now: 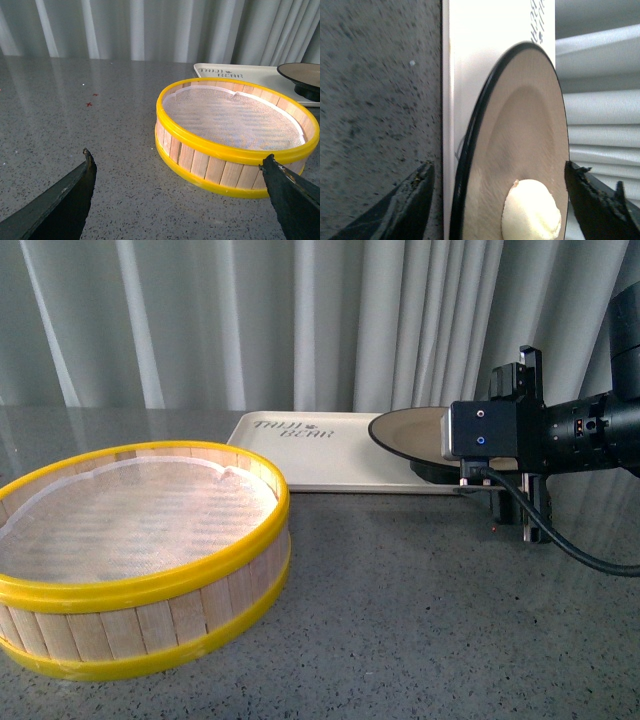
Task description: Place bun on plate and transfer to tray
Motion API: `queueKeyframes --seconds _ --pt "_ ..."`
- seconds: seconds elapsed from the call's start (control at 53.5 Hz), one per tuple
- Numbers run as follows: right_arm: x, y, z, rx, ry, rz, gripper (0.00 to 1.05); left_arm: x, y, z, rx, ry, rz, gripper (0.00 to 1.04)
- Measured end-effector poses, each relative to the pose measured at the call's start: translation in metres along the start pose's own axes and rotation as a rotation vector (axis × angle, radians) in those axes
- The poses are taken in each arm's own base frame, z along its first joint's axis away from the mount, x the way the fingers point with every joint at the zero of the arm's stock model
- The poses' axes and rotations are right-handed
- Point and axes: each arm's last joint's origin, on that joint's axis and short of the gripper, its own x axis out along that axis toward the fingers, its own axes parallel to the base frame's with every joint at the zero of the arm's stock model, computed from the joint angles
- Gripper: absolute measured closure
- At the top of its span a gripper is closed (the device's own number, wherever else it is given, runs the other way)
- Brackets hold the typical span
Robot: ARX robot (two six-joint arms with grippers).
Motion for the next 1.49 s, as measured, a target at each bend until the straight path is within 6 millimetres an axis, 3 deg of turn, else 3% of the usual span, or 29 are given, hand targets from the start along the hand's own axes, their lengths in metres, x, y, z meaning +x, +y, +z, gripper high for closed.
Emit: queueKeyframes --seconds 0.112,0.224,0.318,0.43,0.504,0.56,0.654,0.766,0.972,1.495 --pt "-0.020 0.003 0.028 0.033 -0.065 -0.026 0.07 0.000 0.000 0.000 0.000 0.000 0.000 0.07" --pt "-0.052 0.005 0.063 0.109 -0.121 -0.135 0.09 0.000 0.000 0.000 0.000 0.000 0.000 0.07" --pt "-0.088 0.005 0.093 0.264 -0.108 -0.325 0.09 0.000 0.000 0.000 0.000 0.000 0.000 0.07" --pt "-0.113 0.002 0.108 0.462 -0.160 -0.421 0.09 0.000 0.000 0.000 0.000 0.000 0.000 0.07" --pt "-0.116 0.010 0.106 0.747 -0.007 -0.547 0.19 0.000 0.000 0.000 0.000 0.000 0.000 0.07" --pt "-0.123 0.027 0.099 0.957 0.101 -0.651 0.30 0.000 0.000 0.000 0.000 0.000 0.000 0.07" --pt "-0.140 0.047 0.091 1.182 0.106 -0.734 0.46 0.000 0.000 0.000 0.000 0.000 0.003 0.07" --pt "-0.165 0.067 0.087 1.282 0.060 -0.768 0.69 0.000 0.000 0.000 0.000 0.000 0.000 0.07" --pt "-0.188 0.095 0.085 1.317 0.051 -0.753 1.03 0.000 0.000 0.000 0.000 0.000 0.000 0.07" --pt "-0.233 0.137 0.081 1.329 0.056 -0.766 1.03 0.000 0.000 0.000 0.000 0.000 0.000 0.07"
